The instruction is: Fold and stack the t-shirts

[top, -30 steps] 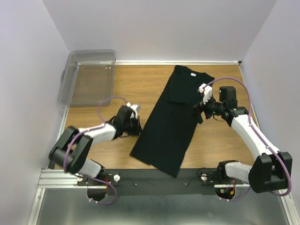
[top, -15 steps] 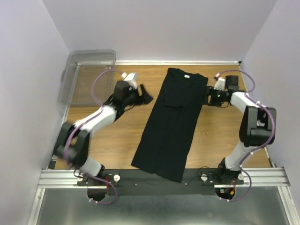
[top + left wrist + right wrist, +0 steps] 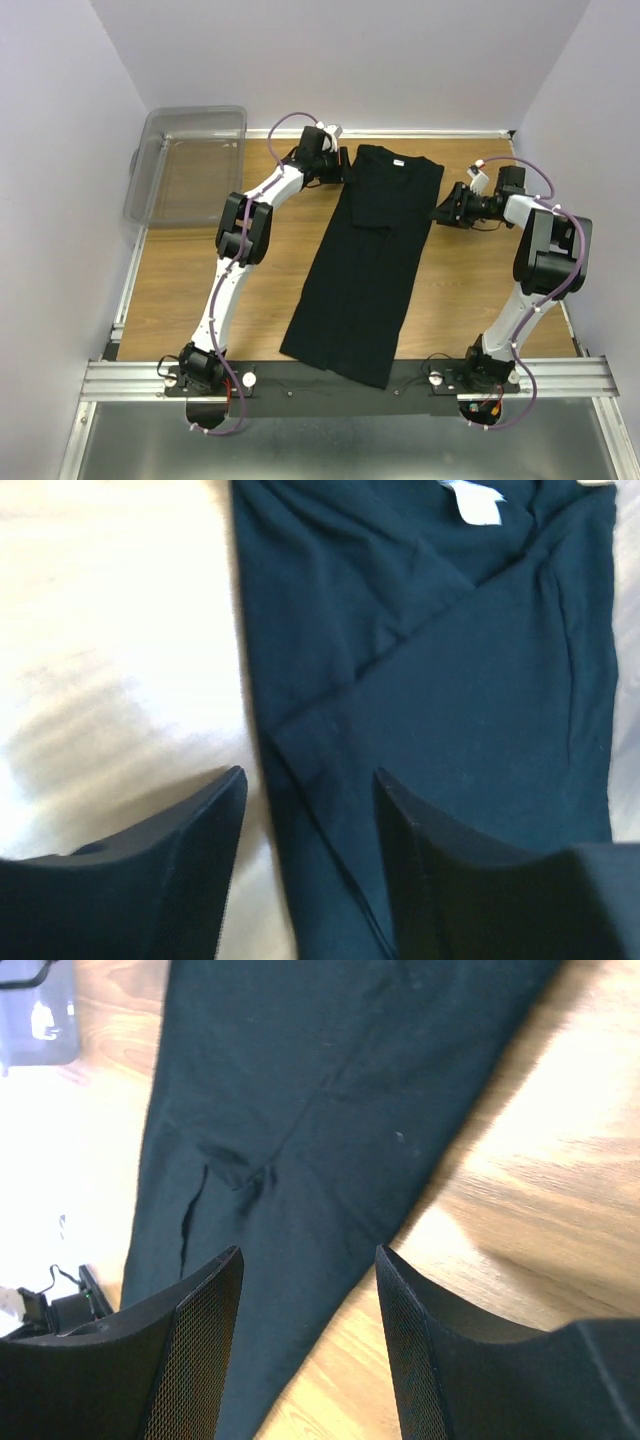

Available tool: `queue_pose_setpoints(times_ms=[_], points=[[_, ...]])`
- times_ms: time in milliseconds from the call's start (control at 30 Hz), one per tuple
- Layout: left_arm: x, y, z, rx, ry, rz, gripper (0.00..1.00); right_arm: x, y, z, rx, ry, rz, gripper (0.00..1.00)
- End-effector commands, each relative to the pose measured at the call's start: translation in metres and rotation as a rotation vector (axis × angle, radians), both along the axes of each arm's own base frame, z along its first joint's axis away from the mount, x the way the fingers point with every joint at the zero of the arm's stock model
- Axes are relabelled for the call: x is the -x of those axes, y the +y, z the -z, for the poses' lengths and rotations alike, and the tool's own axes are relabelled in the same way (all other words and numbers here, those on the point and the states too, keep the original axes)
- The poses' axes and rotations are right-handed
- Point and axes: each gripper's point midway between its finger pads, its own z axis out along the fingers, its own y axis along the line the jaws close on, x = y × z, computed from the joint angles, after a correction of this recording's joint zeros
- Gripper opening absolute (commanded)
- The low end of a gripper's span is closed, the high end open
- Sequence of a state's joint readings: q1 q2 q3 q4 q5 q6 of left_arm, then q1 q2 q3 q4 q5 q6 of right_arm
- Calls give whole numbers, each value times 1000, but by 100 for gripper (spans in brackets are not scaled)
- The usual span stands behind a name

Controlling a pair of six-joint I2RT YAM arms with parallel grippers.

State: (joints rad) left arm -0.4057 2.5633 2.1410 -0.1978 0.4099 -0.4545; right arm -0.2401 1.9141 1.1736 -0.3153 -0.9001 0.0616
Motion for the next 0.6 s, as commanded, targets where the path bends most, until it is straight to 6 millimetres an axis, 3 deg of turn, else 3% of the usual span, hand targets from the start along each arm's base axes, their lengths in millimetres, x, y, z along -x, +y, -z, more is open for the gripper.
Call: queue_pose_setpoints(times_ms=[0, 33, 200, 267, 300, 400, 433, 467, 500, 567], points=[[14, 8, 31, -63, 124, 39, 59, 2, 4, -18, -41, -63, -47, 63], [13, 7, 28, -61, 119, 39, 56, 1, 3, -17, -42, -62, -45, 63], [29, -12, 21, 47, 151, 146, 22, -1, 1, -12, -46, -46, -35, 63], [32, -13, 15, 72, 156, 152, 0, -1, -1, -13, -46, -45, -28, 64], [32, -11, 13, 73, 154, 137, 0, -1, -2, -14, -46, -47, -26, 64], [28, 12, -2, 105, 146, 50, 0, 0, -6, -14, -48, -46, -18, 64], [27, 33, 7, 108, 157, 1, 0, 0, -8, -14, -49, -45, -11, 64], [24, 44, 3, 114, 153, -34, 0, 0, -9, -14, -50, -45, -9, 64], [20, 68, -5, 121, 137, -105, 0, 1, -10, -12, -52, -40, -7, 64], [16, 91, -14, 123, 120, -176, 0, 1, -10, -12, -55, -39, -7, 64]])
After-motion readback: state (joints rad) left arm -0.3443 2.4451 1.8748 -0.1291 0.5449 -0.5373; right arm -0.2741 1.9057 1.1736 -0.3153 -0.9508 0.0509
